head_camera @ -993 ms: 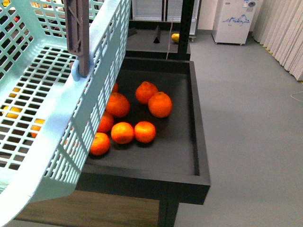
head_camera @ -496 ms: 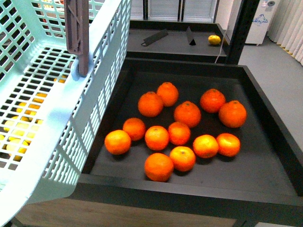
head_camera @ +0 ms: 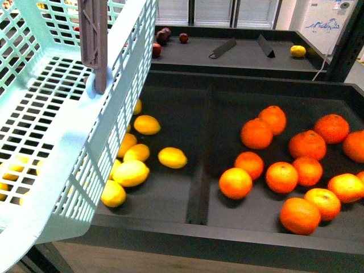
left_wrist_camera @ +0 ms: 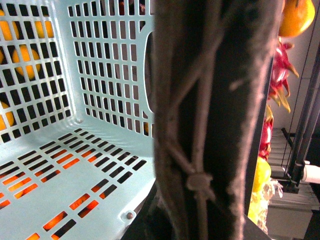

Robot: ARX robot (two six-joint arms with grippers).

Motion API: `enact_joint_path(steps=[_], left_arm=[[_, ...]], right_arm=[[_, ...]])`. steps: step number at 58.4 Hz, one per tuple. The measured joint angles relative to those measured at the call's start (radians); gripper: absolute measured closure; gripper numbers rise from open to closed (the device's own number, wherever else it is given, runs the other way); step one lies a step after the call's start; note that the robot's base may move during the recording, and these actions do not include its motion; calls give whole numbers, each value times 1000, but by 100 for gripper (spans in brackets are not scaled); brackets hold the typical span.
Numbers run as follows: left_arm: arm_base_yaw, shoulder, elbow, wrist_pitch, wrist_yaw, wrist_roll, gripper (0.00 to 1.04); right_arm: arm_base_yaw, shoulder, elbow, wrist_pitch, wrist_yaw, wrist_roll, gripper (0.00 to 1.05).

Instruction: Pick lemon and mango into basket

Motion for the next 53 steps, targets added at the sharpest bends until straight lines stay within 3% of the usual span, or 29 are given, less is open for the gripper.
enact_joint_path(steps=[53], left_arm=[[1,0,0,0,1,0,99]], right_arm=[[0,-2,0,-1,-1,0,9]])
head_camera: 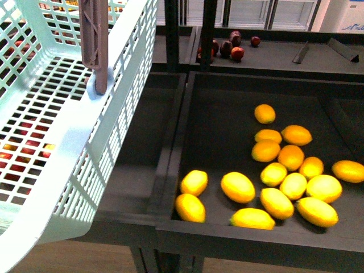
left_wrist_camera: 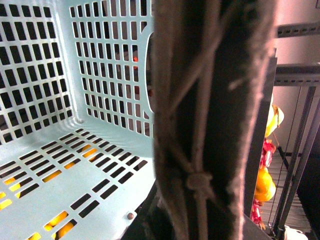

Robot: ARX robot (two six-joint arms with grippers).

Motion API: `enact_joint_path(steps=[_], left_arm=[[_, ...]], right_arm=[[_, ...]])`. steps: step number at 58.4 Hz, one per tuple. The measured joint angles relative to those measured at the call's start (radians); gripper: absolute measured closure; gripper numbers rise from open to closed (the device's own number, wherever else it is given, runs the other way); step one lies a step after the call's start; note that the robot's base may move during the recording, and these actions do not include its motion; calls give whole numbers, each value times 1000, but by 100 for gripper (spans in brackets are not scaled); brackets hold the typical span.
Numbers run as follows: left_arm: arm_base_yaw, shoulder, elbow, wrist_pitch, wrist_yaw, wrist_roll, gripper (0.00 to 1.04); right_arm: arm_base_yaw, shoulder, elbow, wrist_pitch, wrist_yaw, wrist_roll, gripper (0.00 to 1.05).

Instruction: Pick lemon and mango into basket

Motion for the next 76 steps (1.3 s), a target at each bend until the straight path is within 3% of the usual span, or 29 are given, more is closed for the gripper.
enact_joint_path(steps=[38,49,50,55,58,63,76], left_arm=[[13,-4,-1,0,-35,20,99],[5,-4,-1,0,3,3,99],[4,-2,0,-7,7,11,99],[13,86,167,-342,71,260,99],[22,145,227,-418,104,407,99],[35,262,305,-438,141,528,99],[27,571,623,-465,246,583,100]], right_arm=[[-1,0,0,0,-6,0,9],[-1,0,0,0,-4,0,9],[-1,0,0,0,-4,0,9],[-1,0,0,0,-3,0,9],[-1,0,0,0,-2,0,9],[-1,0,0,0,-2,0,9],[-1,0,0,0,-2,0,9]])
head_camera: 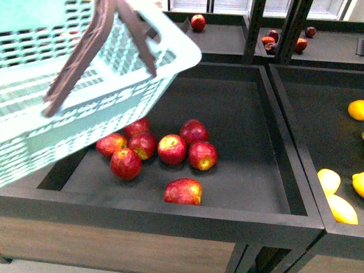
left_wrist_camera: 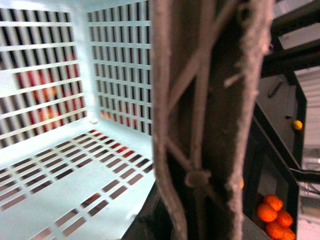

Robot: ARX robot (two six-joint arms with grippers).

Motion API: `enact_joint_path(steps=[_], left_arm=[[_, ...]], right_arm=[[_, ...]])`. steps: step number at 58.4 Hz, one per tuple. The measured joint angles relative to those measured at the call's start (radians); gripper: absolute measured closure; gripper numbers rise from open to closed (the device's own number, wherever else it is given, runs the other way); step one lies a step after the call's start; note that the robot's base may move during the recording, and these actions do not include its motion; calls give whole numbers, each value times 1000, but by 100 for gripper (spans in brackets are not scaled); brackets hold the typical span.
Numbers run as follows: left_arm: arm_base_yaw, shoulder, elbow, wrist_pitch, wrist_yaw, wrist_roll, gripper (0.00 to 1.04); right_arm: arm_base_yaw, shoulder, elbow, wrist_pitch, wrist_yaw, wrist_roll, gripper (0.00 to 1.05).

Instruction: Pick lemon and mango into basket

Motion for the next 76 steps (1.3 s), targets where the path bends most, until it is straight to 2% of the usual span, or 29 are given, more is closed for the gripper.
enact_joint_path(steps=[13,29,39,54,57,62,69,76], left_arm=[[-152,207,318,-64,138,21,100],[-298,426,611,-148,129,-5,100],[-356,451,645,-169,137,26,100],[-354,451,649,-169,141,31,100],[-354,451,649,-169,136,32,100],[-353,451,649,-169,126,32,100],[-353,451,649,-169,126,32,100],[-353,451,650,-169,136,33,100]], right_arm=[[0,0,0,0,0,0,9],[0,0,0,0,0,0,9],[0,0,0,0,0,0,9],[0,1,0,0,0,2,9],[-13,21,5,-9,-27,28,9],[-108,154,17,88,-114,83,9],[-314,428,88,348,-254,122,9],[-444,722,195,570,-288,132,9]])
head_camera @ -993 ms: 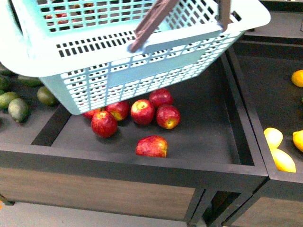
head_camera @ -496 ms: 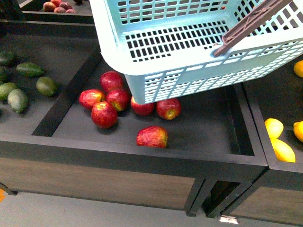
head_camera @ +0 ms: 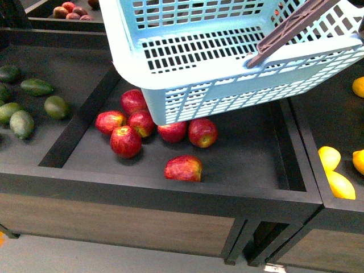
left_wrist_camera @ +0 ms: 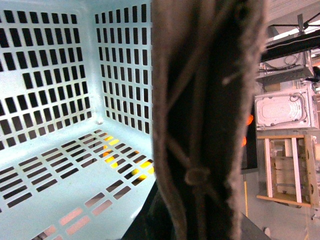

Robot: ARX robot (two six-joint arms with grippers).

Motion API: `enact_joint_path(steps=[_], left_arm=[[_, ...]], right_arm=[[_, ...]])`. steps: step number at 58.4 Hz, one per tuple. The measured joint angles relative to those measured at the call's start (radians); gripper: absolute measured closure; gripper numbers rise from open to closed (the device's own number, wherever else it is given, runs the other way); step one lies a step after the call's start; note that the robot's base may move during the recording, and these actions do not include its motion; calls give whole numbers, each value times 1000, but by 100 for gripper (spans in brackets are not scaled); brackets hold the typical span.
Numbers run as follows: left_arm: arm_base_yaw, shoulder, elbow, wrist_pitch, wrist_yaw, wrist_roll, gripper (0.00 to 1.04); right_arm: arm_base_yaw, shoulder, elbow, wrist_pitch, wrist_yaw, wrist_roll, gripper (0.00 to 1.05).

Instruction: Pick lemon and mango into basket

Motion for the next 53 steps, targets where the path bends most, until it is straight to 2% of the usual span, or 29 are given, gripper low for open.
enact_joint_path(steps=[6,18,23,35,53], left_arm=[[0,0,1,0,4,0,100],[-1,0,1,0,1,0,100],[1,0,1,0,-3,0,100],[1,0,1,0,0,2,100],[1,0,1,0,0,2,100]], right_arm=[[-28,333,102,172,-16,-60,9],[-15,838,320,270,56,-222,9],[-2,1030,445,256,94,-275,9],[18,1389,727,106,93,-354,9],[27,1685,1016,-103,88,-446,9]])
